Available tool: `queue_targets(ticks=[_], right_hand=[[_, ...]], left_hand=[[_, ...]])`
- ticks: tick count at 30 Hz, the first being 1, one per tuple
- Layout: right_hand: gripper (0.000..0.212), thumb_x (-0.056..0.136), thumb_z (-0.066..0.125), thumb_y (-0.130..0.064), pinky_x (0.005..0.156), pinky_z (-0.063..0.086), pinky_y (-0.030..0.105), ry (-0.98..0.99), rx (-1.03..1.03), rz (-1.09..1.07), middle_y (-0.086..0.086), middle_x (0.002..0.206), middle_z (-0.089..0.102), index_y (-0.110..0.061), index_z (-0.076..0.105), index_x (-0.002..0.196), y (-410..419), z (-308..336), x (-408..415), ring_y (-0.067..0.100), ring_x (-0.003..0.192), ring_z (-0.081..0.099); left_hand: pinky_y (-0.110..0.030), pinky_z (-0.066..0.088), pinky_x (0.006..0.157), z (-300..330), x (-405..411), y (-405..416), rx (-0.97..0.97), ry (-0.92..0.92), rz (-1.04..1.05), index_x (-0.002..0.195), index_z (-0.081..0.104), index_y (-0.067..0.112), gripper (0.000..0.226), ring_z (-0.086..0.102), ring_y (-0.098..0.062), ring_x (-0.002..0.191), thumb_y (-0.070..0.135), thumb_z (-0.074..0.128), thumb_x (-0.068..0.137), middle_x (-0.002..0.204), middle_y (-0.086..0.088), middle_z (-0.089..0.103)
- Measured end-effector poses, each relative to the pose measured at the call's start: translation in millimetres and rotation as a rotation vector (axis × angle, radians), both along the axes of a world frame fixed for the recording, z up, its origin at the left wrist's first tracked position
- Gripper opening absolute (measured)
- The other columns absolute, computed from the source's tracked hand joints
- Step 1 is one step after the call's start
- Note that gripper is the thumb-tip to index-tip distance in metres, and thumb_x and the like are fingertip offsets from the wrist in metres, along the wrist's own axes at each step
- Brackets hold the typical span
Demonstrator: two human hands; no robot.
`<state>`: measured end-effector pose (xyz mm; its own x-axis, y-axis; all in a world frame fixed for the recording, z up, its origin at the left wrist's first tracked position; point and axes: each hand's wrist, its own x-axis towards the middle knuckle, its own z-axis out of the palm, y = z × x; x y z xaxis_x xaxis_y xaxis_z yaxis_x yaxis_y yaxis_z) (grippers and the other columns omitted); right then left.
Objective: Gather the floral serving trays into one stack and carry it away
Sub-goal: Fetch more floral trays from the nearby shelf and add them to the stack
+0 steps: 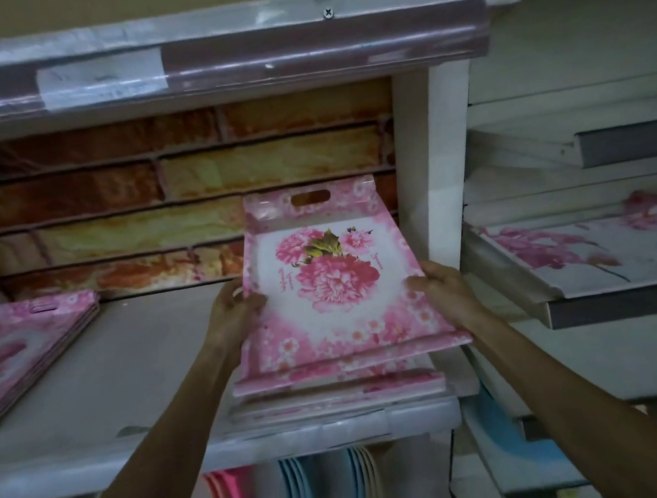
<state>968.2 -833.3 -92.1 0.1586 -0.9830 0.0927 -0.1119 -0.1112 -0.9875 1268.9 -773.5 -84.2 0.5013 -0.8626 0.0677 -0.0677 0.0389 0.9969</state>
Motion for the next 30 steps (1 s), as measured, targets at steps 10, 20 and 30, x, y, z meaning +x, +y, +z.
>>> queue_targets(ticks=[10,20,30], right_hand=[[0.023,0.095,0.049,-0.01,0.054,0.049,0.011,0.22,-0.002,-0.029,-0.004,0.089,0.069,-0.02,0.064,0.109,0.6,-34.4,25.3,0.008,0.071,0.064],[0.029,0.097,0.045,-0.008,0.045,0.041,0.004,0.385,-0.036,-0.037,0.002,0.091,0.067,-0.012,0.066,0.118,5.3,-52.3,23.0,0.002,0.063,0.061],[0.028,0.095,0.047,-0.009,0.045,0.041,0.004,0.456,-0.058,-0.046,0.004,0.095,0.068,-0.009,0.065,0.116,5.9,-56.7,20.5,0.004,0.061,0.061]], left_hand=[[-0.026,0.051,0.046,-36.6,15.9,0.3,0.08,-0.216,0.001,0.116,0.062,0.003,0.056,0.061,-0.023,0.07,0.018,0.054,0.062,0.103,-0.018,0.067],[-0.024,0.048,0.056,-51.5,12.3,4.0,0.124,-0.322,-0.038,0.122,0.062,0.009,0.05,0.061,-0.014,0.071,0.021,0.052,0.074,0.099,-0.009,0.067],[-0.033,0.055,0.062,-59.6,16.8,-0.6,0.139,-0.518,-0.04,0.11,0.065,0.011,0.034,0.066,-0.029,0.06,0.017,0.05,0.08,0.08,-0.018,0.071]])
